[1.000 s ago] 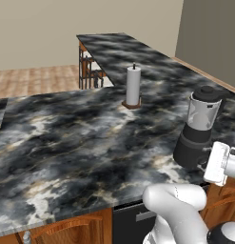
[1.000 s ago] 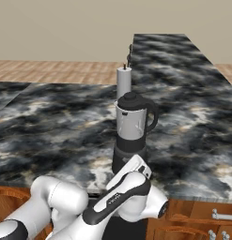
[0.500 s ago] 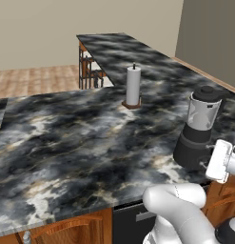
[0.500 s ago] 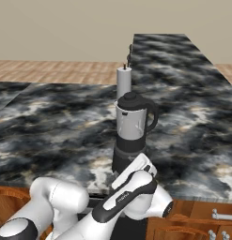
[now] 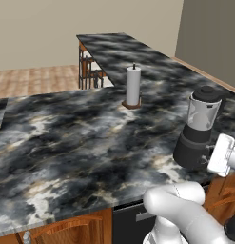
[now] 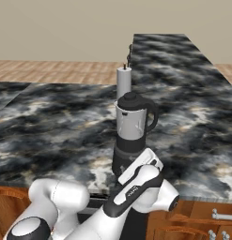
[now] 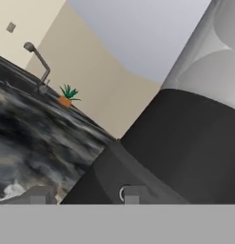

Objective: Grab the onions from the fridge, place them in the blender, close the lid, and turn on the blender to create a marinade.

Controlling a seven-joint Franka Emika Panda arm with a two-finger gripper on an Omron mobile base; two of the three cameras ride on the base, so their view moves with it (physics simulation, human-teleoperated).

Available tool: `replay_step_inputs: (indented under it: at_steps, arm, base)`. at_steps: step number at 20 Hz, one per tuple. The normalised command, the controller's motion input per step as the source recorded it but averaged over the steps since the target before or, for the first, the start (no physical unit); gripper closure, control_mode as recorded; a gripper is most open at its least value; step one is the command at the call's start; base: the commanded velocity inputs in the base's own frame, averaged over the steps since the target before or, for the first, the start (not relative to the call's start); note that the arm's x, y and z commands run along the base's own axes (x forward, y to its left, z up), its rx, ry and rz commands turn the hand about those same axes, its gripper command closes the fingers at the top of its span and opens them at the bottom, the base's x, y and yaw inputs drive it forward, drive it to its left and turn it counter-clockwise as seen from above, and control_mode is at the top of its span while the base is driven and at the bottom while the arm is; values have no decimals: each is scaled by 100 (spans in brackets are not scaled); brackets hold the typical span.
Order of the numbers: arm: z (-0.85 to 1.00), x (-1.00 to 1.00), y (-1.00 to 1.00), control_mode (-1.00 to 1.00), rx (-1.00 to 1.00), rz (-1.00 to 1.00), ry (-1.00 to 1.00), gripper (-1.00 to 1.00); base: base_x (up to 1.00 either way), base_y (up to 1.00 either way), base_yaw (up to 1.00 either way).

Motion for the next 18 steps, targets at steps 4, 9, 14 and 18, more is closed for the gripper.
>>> replay_step_inputs:
  at_steps: [4, 9, 14, 18]
  arm:
    - [-31, 42, 0, -100, 0, 0, 0, -100]
    - [5, -38, 1, -100, 0, 0, -4, -100]
    - [30, -88, 5, -100, 0, 0, -12, -100]
    - [56, -69, 7, -100, 0, 0, -13, -100]
  base:
    - [0, 0, 0]
    - [0, 0, 0]
    - [0, 0, 0]
    - [0, 0, 0]
